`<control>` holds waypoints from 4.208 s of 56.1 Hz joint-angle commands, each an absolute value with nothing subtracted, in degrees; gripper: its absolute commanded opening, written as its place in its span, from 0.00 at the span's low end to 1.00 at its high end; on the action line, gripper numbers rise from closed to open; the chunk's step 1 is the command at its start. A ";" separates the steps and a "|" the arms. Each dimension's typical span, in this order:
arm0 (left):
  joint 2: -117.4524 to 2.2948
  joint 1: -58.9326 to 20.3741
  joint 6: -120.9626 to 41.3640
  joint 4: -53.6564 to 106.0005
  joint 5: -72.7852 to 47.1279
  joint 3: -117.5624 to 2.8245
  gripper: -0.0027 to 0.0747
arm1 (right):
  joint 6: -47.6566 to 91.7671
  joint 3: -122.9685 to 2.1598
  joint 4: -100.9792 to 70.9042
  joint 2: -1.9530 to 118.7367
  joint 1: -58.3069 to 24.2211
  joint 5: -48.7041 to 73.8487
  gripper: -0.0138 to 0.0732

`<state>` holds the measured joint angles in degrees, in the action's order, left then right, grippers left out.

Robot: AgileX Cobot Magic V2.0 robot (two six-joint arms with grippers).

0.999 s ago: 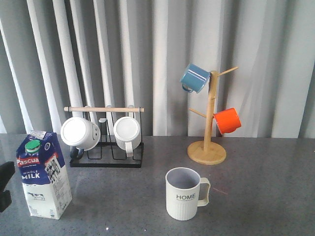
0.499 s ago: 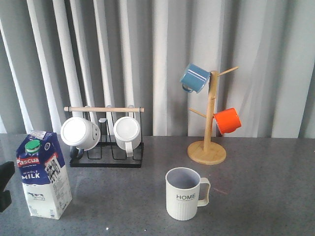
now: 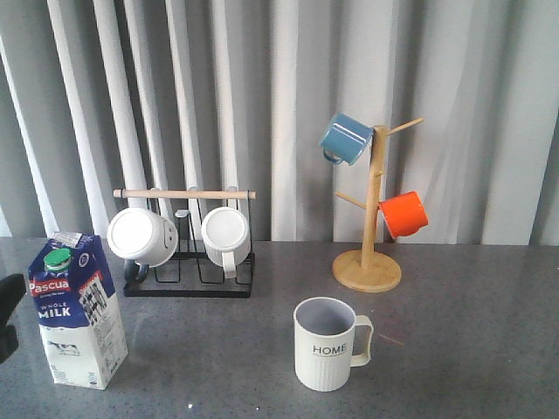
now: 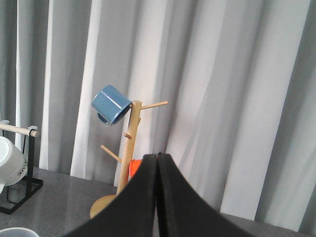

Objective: Place milk next to cup
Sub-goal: 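Lower the left gripper onto the milk carton top and grasp it, then lift the milk carton and carry it toward the white mug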

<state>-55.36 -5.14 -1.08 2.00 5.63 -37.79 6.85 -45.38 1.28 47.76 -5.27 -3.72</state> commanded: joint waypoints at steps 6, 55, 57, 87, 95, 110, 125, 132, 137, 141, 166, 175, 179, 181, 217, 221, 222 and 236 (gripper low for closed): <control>-59.10 -5.26 -0.42 2.41 9.41 -47.44 0.98 | 6.99 -47.29 1.67 47.54 -4.88 -7.60 0.15; -84.94 -3.44 1.07 2.41 13.04 -57.81 0.96 | 6.99 -47.29 1.67 47.54 -4.88 -7.60 0.15; -85.41 -3.31 1.07 2.41 13.45 -57.81 0.96 | 6.99 -47.29 1.67 47.54 -4.88 -7.60 0.15; -87.85 -1.44 1.05 2.41 16.90 -57.75 0.37 | 6.99 -47.29 1.67 47.54 -4.88 -7.60 0.15; -87.85 -1.44 1.05 2.41 17.21 -57.75 0.16 | 6.99 -47.29 1.67 47.54 -4.88 -7.60 0.15; -87.85 -1.44 1.05 2.41 16.47 -57.75 0.02 | 6.99 -47.29 1.67 47.54 -4.88 -7.60 0.15; -85.29 -2.38 0.48 2.41 15.80 -57.75 0.03 | 6.99 -47.29 1.67 47.54 -4.88 -7.60 0.15; -82.53 -5.33 -3.71 7.58 16.20 -57.75 0.03 | 6.99 -47.29 1.67 47.54 -4.88 -7.60 0.15; -81.04 -8.56 -10.95 19.23 17.89 -57.75 0.03 | 6.99 -47.29 1.67 47.54 -4.88 -7.60 0.15; -80.28 -11.65 -21.19 30.78 20.02 -57.75 0.03 | 6.99 -47.29 1.67 47.54 -4.88 -7.60 0.15; -85.41 -35.63 -56.42 67.02 34.75 -62.19 0.03 | 6.99 -47.29 1.67 47.54 -4.88 -7.60 0.15; -89.98 -40.05 -56.40 68.13 35.70 -65.55 0.03 | 6.99 -47.29 1.67 47.54 -4.88 -7.60 0.15; -92.12 -41.36 -56.40 69.00 37.91 -67.19 0.03 | 6.99 -47.29 1.67 47.54 -4.88 -7.60 0.15; -93.13 -41.96 -56.40 69.73 39.33 -67.93 0.03 | 6.99 -47.29 1.67 47.54 -4.88 -7.60 0.15; -101.34 -45.43 -56.40 71.83 44.62 -72.40 0.03 | 6.99 -47.29 1.67 47.54 -4.88 -7.60 0.15; -101.78 -45.43 -56.40 71.83 44.74 -72.40 0.03 | 6.99 -47.29 1.67 47.54 -4.88 -7.60 0.15; -101.88 -45.43 -56.40 71.83 44.74 -72.40 0.03 | 6.99 -47.29 1.67 47.54 -4.88 -7.60 0.15; -103.73 -45.43 -56.15 71.39 45.54 -74.34 0.04 | 6.99 -47.29 1.67 47.54 -4.88 -7.60 0.15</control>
